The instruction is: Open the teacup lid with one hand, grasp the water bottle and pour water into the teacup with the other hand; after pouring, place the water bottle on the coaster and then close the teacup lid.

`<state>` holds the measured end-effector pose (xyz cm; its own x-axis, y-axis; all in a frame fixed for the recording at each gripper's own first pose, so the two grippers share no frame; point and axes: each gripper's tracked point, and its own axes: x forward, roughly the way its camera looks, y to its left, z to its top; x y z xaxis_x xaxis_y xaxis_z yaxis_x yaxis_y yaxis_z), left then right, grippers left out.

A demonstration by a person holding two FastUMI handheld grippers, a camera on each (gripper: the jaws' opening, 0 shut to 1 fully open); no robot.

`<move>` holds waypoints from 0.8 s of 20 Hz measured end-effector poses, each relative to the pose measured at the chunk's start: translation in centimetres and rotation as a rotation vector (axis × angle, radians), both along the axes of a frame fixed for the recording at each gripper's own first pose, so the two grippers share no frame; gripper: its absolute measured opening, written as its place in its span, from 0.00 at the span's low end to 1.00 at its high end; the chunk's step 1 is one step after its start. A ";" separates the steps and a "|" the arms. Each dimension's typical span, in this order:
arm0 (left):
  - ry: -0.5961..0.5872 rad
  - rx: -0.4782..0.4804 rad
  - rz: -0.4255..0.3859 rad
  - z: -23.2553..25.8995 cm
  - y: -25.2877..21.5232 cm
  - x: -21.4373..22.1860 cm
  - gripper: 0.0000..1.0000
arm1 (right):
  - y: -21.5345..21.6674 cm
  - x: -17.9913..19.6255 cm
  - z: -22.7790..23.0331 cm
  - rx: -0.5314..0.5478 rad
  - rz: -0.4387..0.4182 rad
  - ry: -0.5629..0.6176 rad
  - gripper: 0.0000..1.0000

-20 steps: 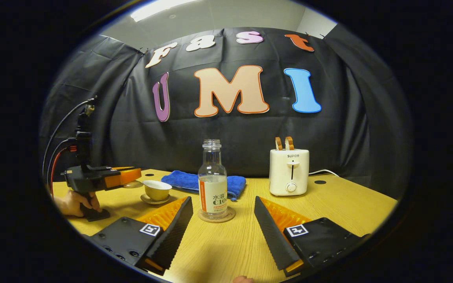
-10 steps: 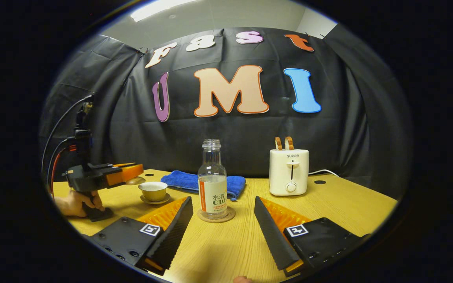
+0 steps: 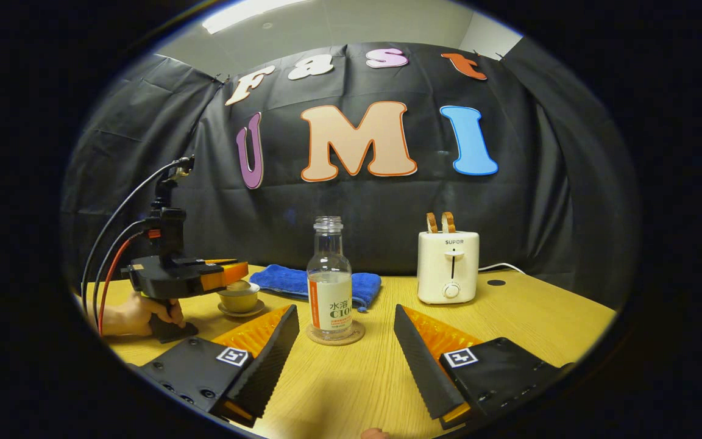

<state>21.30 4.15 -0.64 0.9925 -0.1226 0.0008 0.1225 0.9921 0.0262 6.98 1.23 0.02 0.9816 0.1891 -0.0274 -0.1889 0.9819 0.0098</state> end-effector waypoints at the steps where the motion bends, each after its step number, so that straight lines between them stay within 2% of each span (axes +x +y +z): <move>1: 0.004 0.004 -0.002 -0.2 -0.1 0.0 0.22 | 0.0 0.0 0.0 0.000 0.000 0.000 0.94; 14: 0.051 0.055 -0.018 -1.0 -0.9 0.3 0.26 | 0.0 0.0 0.0 0.000 0.001 -0.001 0.94; 15: 0.052 0.056 -0.014 -1.0 -0.8 0.3 0.27 | 0.0 -0.1 0.0 0.000 0.002 -0.001 0.99; 16: 0.054 0.056 -0.014 -1.0 -0.8 0.2 0.29 | 0.0 0.0 0.0 0.000 0.002 0.000 0.99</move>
